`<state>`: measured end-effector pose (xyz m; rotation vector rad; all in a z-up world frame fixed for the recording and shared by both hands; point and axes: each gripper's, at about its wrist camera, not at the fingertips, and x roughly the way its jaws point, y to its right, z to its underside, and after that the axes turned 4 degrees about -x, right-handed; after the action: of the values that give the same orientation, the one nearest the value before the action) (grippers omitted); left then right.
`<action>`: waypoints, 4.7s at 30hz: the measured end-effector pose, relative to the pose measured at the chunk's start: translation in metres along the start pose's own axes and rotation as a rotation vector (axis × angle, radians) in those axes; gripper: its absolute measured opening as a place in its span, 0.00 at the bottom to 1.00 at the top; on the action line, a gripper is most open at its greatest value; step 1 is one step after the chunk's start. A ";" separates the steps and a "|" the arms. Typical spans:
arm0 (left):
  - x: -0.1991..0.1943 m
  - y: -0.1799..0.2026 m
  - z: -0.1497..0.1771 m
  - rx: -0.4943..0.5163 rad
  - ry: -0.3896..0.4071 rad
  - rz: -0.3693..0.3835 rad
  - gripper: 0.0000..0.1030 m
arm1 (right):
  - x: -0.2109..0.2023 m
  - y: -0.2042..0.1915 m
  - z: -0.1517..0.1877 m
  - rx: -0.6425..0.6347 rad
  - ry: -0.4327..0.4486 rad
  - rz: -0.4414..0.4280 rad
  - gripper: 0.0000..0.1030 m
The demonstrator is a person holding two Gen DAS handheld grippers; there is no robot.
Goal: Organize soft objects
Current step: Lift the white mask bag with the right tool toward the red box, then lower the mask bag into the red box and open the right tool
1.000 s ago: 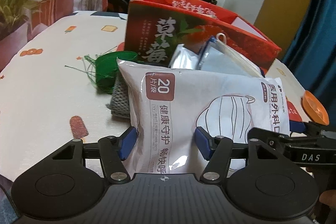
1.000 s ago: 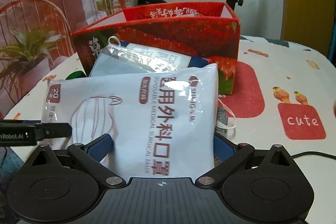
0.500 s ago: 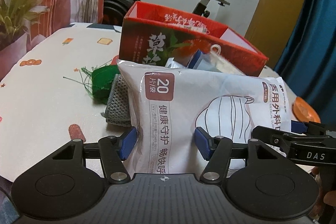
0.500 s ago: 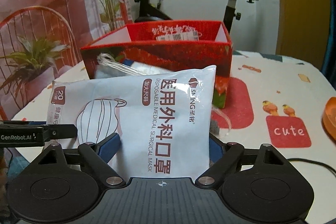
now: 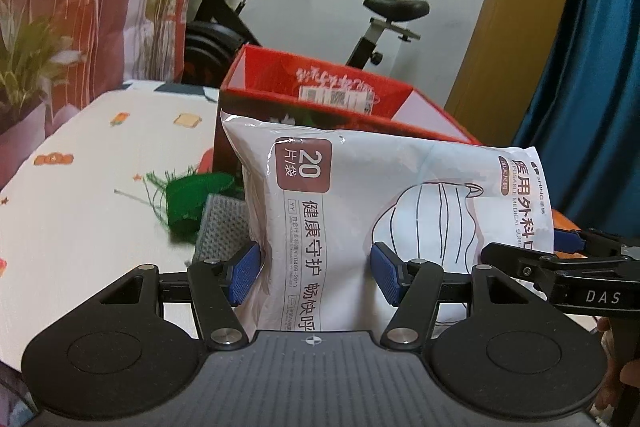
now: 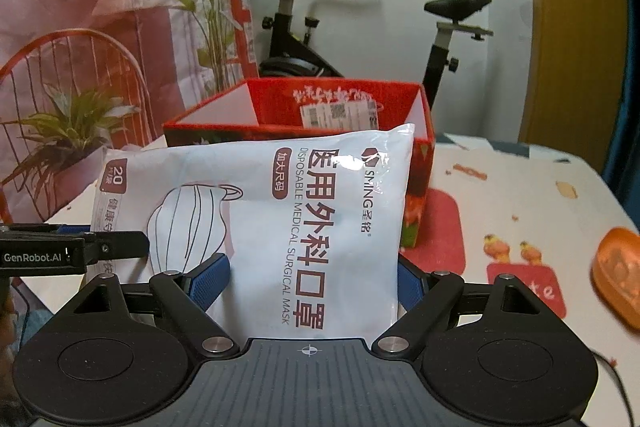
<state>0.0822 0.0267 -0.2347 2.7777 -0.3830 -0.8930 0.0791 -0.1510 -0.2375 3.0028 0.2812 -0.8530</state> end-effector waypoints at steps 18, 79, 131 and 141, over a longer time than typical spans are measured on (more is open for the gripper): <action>-0.006 0.003 -0.033 0.036 0.066 0.034 0.62 | -0.004 -0.004 -0.046 -0.065 0.074 0.005 0.80; 0.171 -0.001 -0.163 0.150 -0.253 -0.088 0.62 | 0.191 0.121 -0.138 0.179 -0.174 -0.066 0.35; 0.170 -0.009 -0.156 0.082 -0.226 -0.052 0.46 | 0.261 0.084 -0.170 -0.221 -0.498 -0.019 0.12; 0.171 -0.010 -0.156 0.075 -0.230 -0.058 0.46 | 0.291 0.080 -0.153 -0.146 -0.614 -0.026 0.06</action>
<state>0.3106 0.0019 -0.2050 2.7733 -0.3797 -1.2426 0.4163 -0.1716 -0.2622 2.4507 0.3440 -1.6040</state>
